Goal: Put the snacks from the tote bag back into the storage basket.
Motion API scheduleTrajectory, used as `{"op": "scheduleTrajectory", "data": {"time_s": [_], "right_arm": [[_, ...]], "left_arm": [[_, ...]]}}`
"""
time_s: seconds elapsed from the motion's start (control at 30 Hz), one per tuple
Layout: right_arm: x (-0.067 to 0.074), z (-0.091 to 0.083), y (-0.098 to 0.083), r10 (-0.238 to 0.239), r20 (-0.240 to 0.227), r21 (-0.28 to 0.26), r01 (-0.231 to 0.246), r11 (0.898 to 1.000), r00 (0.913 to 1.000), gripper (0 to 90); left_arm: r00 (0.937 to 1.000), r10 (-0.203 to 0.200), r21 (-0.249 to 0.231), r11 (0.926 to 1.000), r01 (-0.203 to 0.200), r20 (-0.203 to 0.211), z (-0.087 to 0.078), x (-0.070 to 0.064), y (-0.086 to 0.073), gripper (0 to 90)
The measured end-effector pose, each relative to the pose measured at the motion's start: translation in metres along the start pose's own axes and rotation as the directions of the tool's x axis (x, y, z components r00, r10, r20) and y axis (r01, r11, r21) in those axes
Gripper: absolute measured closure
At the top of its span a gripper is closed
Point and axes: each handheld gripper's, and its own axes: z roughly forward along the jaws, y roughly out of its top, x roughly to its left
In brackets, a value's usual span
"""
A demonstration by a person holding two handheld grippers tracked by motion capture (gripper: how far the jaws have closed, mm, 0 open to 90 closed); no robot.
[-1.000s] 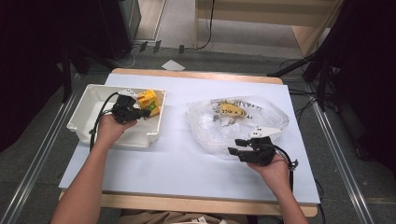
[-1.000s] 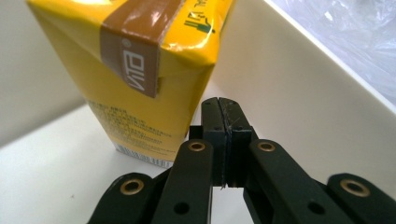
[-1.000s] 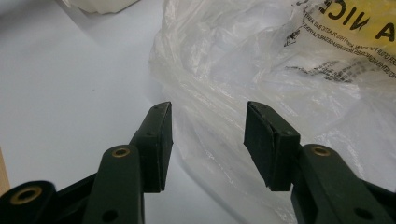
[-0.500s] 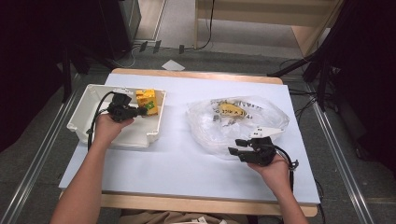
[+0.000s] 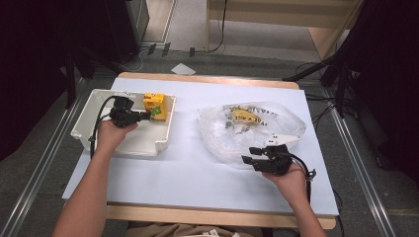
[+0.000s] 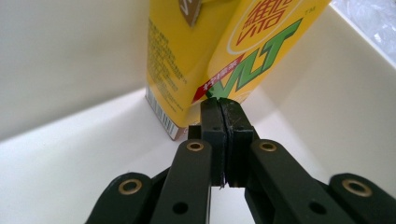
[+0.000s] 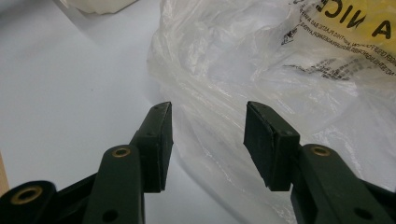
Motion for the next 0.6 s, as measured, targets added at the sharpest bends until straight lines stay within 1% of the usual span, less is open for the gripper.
{"op": "scheduleTrajectory", "data": {"time_s": [0.27, 0.6], "right_arm": [[-0.0005, 0.0004, 0.0, -0.001, 0.0, 0.0, 0.001, 1.0, 1.0, 53.7], [-0.0006, 0.0006, 0.0, -0.001, -0.001, 0.001, 0.001, 1.0, 1.0, 53.9]], "left_arm": [[0.9997, -0.023, -0.008, 0.9997, 0.023, -0.007, -0.0009, 0.0062, -0.0008, 89.0], [0.9997, -0.022, -0.008, 0.9997, 0.022, -0.013, -0.0007, 0.0068, -0.0007, 88.7]]}}
